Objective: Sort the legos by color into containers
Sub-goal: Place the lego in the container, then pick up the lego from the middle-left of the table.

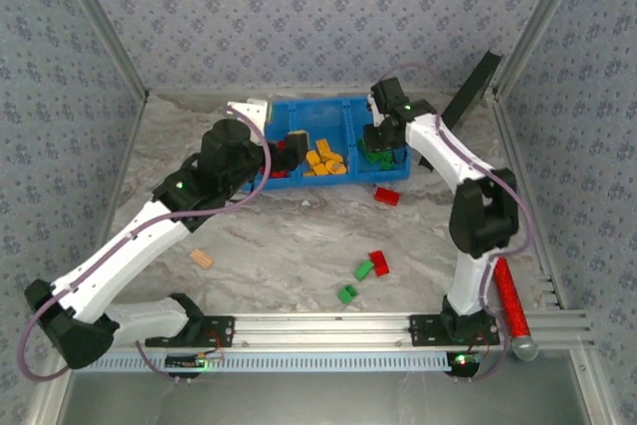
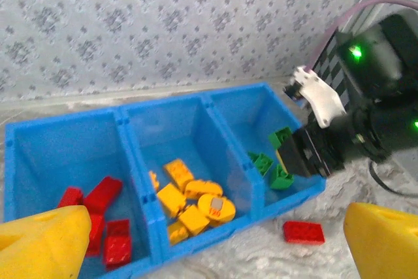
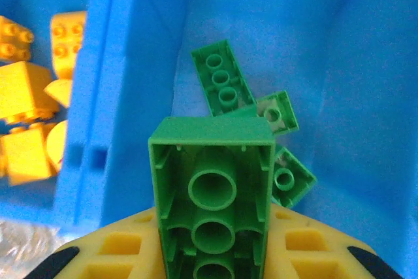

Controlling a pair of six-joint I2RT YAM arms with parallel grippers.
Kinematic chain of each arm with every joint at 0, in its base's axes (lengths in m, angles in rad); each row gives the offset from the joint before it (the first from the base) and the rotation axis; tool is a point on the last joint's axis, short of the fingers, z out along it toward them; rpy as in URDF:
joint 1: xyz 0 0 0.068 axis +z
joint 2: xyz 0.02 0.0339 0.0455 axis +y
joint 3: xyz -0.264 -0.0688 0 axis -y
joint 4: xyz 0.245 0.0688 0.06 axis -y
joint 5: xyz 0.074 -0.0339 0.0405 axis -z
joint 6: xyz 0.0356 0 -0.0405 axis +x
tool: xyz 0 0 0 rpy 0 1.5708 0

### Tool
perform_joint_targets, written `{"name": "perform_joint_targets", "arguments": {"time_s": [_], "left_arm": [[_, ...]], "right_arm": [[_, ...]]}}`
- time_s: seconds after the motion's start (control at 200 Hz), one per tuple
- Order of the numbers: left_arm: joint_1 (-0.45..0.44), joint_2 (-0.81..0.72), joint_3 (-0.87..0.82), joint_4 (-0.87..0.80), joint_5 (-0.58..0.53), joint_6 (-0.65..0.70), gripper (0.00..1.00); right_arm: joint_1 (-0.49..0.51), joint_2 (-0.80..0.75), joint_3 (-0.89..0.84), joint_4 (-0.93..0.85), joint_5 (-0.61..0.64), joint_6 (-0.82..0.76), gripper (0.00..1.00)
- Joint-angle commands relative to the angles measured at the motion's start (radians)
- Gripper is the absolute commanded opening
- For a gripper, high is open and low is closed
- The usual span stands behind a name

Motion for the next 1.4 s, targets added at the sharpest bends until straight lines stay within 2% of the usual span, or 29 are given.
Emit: {"name": "perform_joint_targets", "arguments": {"time_s": [0.0,0.105,0.21,0.31,0.47,0.595,0.705,0.82,0.995,1.394], "left_arm": [[-0.001,-0.062,-0.027,-0.087,0.031,-0.002,0.99],[-0.007,-0.080,-0.044,-0.231,0.108,-0.072,0.99],[-0.077,-0.104,-0.116,-0.323,0.036,-0.161,0.99],[-0.151,-0.103,-0.177,-0.365,0.020,-0.225,0.99],[-0.270,0.039,-0.155,-0.439,-0.049,-0.265,0.99],[-0.380,0.189,-0.107,-0.420,-0.069,-0.220,0.99],[-0.439,0.283,-0.113,-0.310,0.006,-0.141,0.94],[-0.467,0.365,-0.099,-0.228,0.067,-0.088,0.88],[-0.511,0.485,-0.002,-0.202,0.063,-0.009,0.84],[-0.564,0.686,0.113,-0.185,0.150,0.036,0.78]], "right_arm": [[-0.003,0.095,0.102,-0.034,0.011,-0.031,0.24],[0.005,0.177,0.175,-0.076,0.038,-0.021,0.25],[0.007,0.233,0.219,-0.094,0.039,-0.011,0.27],[0.009,0.262,0.240,-0.103,0.040,-0.008,0.32],[0.013,0.267,0.249,-0.103,0.039,-0.009,0.44],[0.019,0.250,0.253,-0.114,0.036,-0.019,0.53],[0.020,0.224,0.250,-0.122,0.033,-0.025,0.56],[0.020,0.196,0.240,-0.123,0.028,-0.032,0.57],[0.021,0.127,0.225,-0.139,0.029,-0.036,0.58],[-0.020,-0.143,0.056,-0.166,0.058,-0.021,0.59]]}}
